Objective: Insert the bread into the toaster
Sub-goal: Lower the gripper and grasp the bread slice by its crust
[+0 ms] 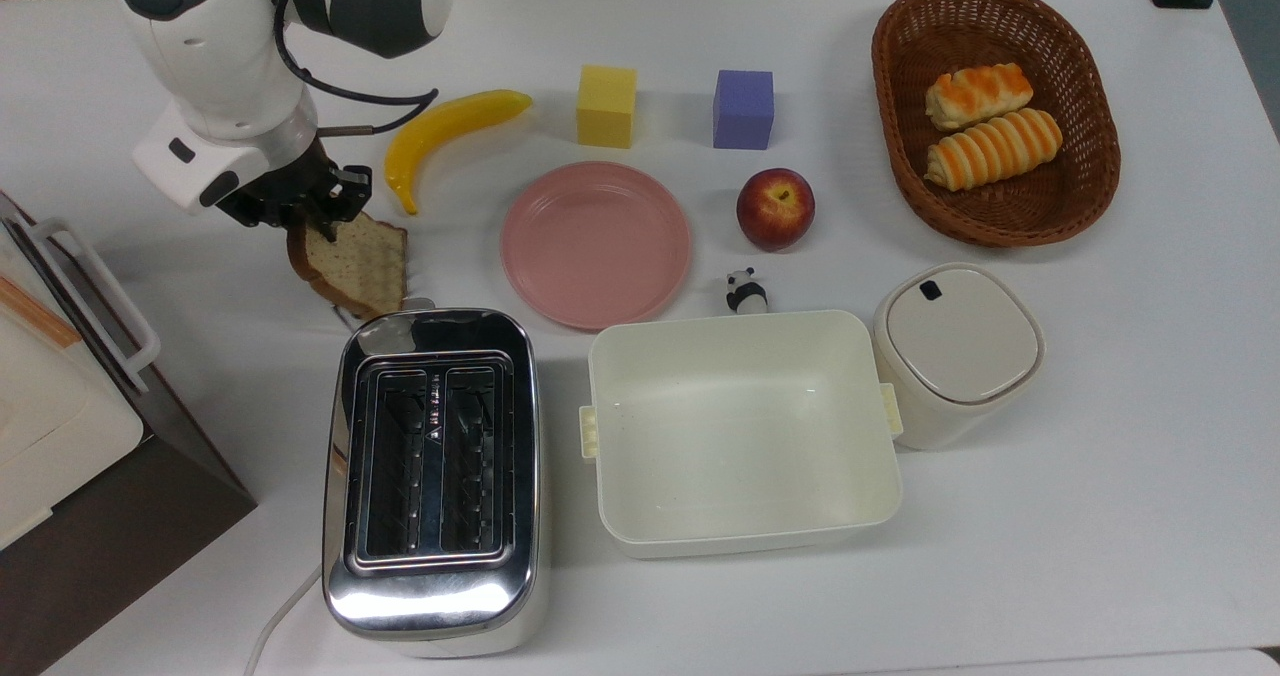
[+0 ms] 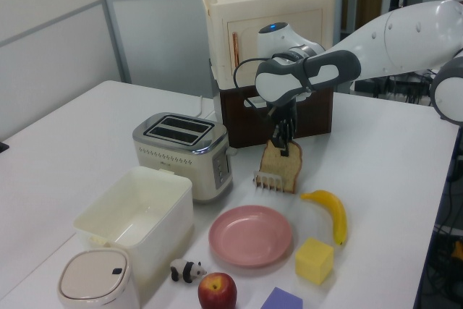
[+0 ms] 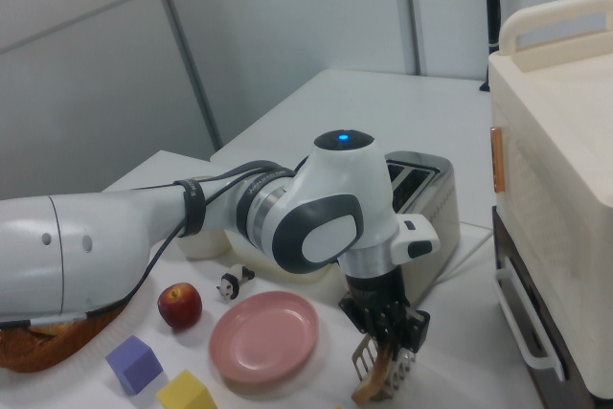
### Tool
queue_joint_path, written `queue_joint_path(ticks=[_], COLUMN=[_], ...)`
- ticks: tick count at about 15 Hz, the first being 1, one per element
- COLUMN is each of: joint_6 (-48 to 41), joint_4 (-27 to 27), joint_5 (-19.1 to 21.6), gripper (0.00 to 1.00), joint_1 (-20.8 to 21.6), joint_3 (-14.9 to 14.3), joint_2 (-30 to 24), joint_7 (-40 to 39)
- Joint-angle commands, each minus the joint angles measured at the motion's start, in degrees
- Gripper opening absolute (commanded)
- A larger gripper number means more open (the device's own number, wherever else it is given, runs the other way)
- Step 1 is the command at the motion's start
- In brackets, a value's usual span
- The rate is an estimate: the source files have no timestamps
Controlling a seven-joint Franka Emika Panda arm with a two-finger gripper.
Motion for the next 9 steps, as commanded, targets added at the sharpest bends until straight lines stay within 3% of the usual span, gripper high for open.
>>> queue_joint_path(ticks=[1,9], joint_6=[-1.2,-7.6], joint_4=[-1.3,2.3], joint_5=[0.9,3.5], gripper=[0.01,0.01], joint_1=[0.5,0.5], joint_3=[-0.3,-0.3], joint_2=[-2.9,-7.4], joint_7=[1.0,1.0])
